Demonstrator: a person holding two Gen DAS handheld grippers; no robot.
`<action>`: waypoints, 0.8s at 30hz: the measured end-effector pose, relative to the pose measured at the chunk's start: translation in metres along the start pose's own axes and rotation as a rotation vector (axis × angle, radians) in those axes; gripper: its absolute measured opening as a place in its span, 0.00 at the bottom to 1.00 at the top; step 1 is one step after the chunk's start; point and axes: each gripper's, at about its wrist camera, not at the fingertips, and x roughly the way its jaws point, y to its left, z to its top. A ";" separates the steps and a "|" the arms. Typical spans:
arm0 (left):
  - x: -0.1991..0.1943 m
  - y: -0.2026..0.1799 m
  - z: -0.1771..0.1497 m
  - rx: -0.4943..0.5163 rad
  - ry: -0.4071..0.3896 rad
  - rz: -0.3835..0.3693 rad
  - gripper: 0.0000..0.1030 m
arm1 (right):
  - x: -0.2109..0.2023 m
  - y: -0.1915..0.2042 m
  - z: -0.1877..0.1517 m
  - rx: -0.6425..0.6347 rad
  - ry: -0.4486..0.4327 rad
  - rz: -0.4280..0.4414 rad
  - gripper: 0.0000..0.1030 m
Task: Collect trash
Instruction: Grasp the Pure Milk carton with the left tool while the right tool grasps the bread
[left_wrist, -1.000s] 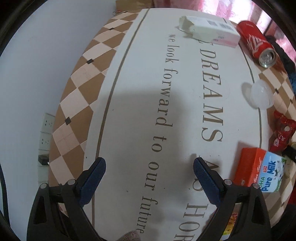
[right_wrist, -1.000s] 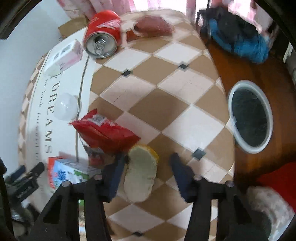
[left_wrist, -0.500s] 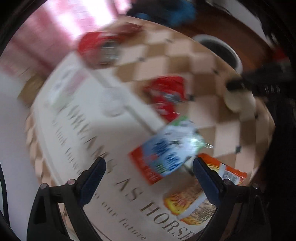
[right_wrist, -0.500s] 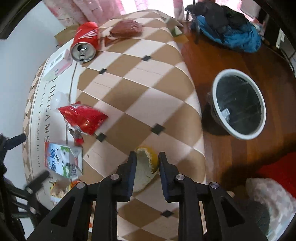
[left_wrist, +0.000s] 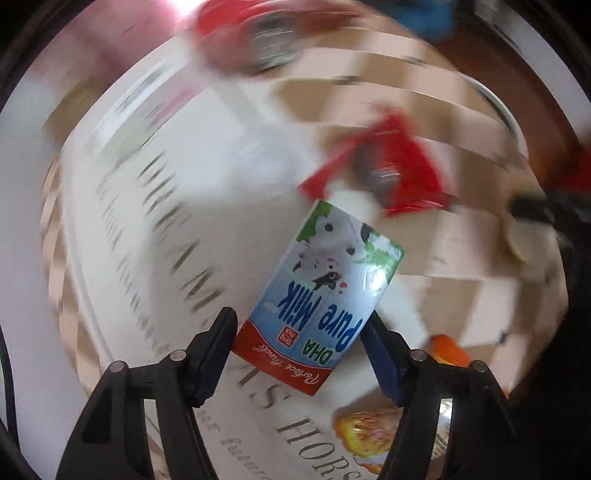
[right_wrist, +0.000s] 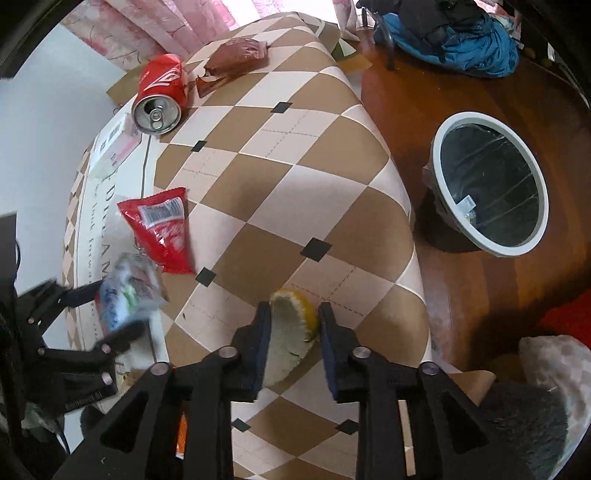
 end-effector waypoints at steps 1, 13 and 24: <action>0.001 0.010 -0.003 -0.061 -0.004 -0.003 0.63 | 0.000 0.001 0.000 0.000 -0.011 0.005 0.33; -0.007 0.015 -0.048 -0.304 -0.100 0.004 0.58 | 0.006 0.040 -0.009 -0.115 -0.106 -0.189 0.16; -0.054 0.018 -0.067 -0.405 -0.200 0.084 0.57 | -0.015 0.051 -0.016 -0.128 -0.161 -0.130 0.08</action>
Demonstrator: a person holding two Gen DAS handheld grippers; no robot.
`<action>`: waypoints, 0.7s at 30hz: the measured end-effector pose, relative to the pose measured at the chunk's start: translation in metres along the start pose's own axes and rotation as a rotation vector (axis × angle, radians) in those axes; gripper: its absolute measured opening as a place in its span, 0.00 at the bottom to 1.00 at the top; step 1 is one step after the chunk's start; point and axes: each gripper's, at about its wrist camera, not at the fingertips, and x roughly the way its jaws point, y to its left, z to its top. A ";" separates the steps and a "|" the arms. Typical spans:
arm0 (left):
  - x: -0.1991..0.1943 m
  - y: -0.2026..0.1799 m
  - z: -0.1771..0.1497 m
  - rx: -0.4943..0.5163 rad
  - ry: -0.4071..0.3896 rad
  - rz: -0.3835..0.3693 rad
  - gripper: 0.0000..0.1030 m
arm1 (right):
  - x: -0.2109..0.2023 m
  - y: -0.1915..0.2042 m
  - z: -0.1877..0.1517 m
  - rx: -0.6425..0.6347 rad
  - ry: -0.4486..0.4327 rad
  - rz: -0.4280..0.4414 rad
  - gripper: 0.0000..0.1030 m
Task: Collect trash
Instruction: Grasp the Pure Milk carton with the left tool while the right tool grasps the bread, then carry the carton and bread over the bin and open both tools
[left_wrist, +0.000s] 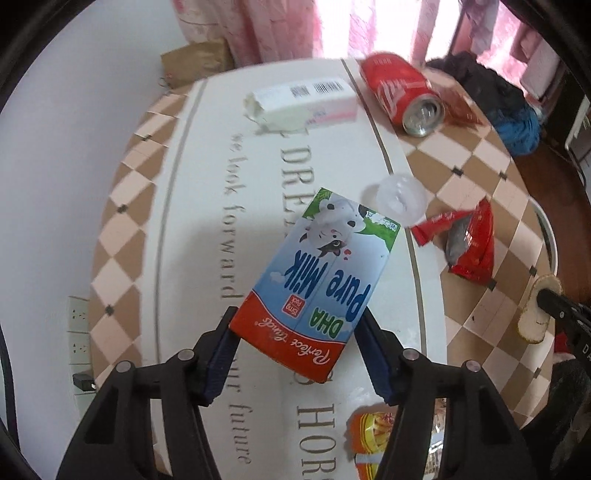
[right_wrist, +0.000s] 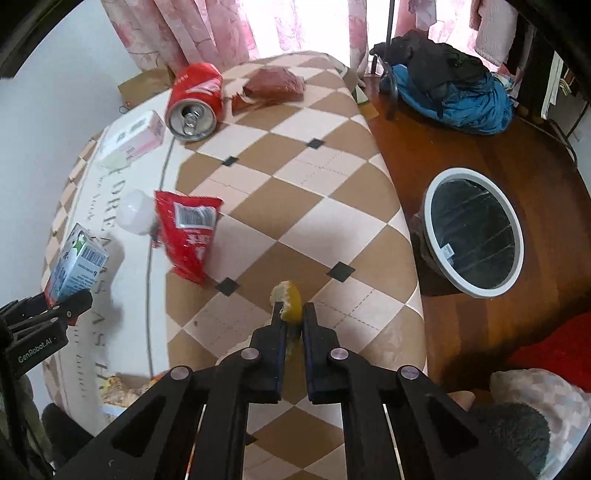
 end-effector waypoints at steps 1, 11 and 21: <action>-0.009 0.001 0.003 -0.008 -0.011 0.002 0.57 | -0.006 0.001 0.000 0.002 -0.011 0.014 0.08; -0.076 0.012 0.034 -0.083 -0.161 -0.023 0.56 | -0.065 -0.001 0.015 0.034 -0.110 0.138 0.08; -0.134 -0.079 0.087 -0.006 -0.271 -0.148 0.56 | -0.138 -0.062 0.055 0.117 -0.241 0.208 0.08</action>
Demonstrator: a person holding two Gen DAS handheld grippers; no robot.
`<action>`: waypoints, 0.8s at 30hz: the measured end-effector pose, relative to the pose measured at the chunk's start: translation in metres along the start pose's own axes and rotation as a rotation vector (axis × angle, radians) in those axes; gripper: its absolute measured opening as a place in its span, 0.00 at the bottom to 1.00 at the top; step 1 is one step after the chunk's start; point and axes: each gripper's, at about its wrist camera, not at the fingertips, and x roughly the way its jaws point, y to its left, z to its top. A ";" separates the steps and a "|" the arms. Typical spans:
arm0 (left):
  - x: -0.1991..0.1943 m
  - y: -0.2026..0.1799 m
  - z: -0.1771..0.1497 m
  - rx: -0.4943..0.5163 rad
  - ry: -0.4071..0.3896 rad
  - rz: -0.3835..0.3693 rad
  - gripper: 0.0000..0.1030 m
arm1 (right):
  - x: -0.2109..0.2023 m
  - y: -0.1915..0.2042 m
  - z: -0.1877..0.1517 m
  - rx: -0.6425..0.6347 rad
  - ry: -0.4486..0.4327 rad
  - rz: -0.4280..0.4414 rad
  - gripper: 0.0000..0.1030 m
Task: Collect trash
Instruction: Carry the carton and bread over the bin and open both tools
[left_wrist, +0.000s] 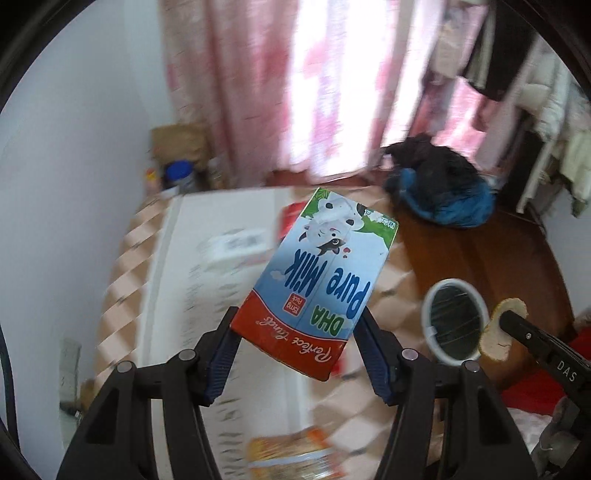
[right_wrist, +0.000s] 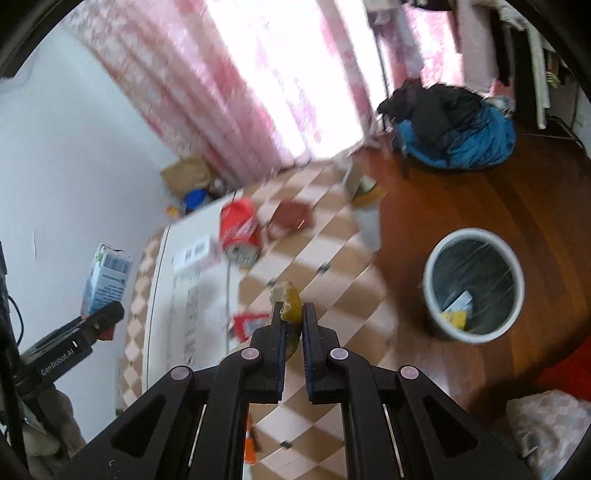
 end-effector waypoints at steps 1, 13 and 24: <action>0.004 -0.017 0.007 0.012 0.000 -0.024 0.56 | -0.010 -0.014 0.010 0.015 -0.020 -0.005 0.08; 0.162 -0.254 0.029 0.172 0.294 -0.316 0.56 | -0.009 -0.239 0.056 0.231 0.001 -0.205 0.08; 0.285 -0.340 0.037 0.248 0.475 -0.292 0.71 | 0.098 -0.375 0.025 0.377 0.194 -0.261 0.08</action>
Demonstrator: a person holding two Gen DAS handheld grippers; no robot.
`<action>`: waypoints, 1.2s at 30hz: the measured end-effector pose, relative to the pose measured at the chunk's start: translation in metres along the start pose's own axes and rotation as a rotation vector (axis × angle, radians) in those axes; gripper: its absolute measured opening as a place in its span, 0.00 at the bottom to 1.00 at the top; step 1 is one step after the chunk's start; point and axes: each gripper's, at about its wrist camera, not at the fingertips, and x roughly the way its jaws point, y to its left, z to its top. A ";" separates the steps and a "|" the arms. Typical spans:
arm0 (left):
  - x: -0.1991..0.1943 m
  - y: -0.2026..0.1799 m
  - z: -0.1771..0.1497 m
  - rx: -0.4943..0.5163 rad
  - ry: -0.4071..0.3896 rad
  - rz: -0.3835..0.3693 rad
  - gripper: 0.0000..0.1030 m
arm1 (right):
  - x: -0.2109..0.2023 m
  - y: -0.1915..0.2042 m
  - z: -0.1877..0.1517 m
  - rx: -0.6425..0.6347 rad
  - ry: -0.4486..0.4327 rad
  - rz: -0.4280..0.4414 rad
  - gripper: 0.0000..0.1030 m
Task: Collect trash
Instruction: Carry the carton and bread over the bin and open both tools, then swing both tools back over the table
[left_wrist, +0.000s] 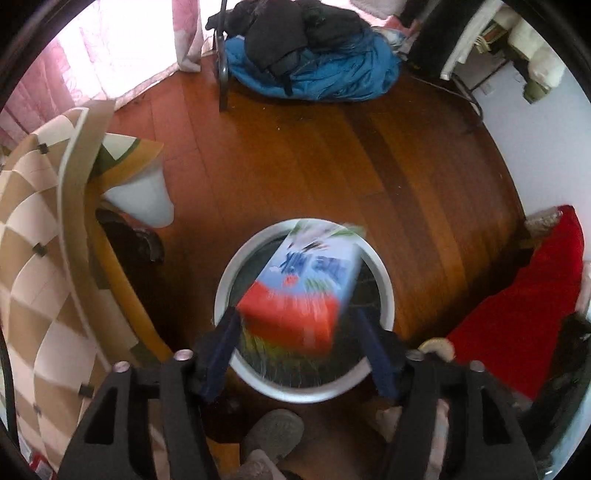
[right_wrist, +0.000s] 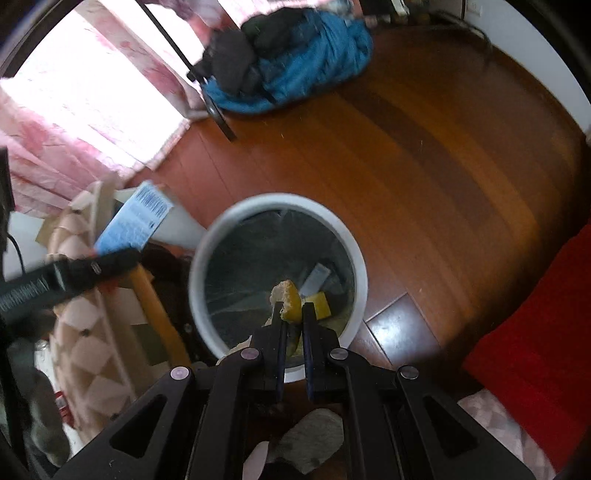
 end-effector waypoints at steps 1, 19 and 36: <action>0.001 0.000 0.001 0.000 -0.002 0.015 0.82 | 0.010 -0.003 0.001 0.003 0.015 -0.006 0.08; 0.014 0.009 -0.051 0.050 -0.043 0.298 0.95 | 0.071 -0.016 -0.016 -0.002 0.169 -0.218 1.00; -0.103 -0.009 -0.095 0.061 -0.200 0.249 0.95 | -0.064 0.019 -0.033 -0.022 -0.028 -0.216 1.00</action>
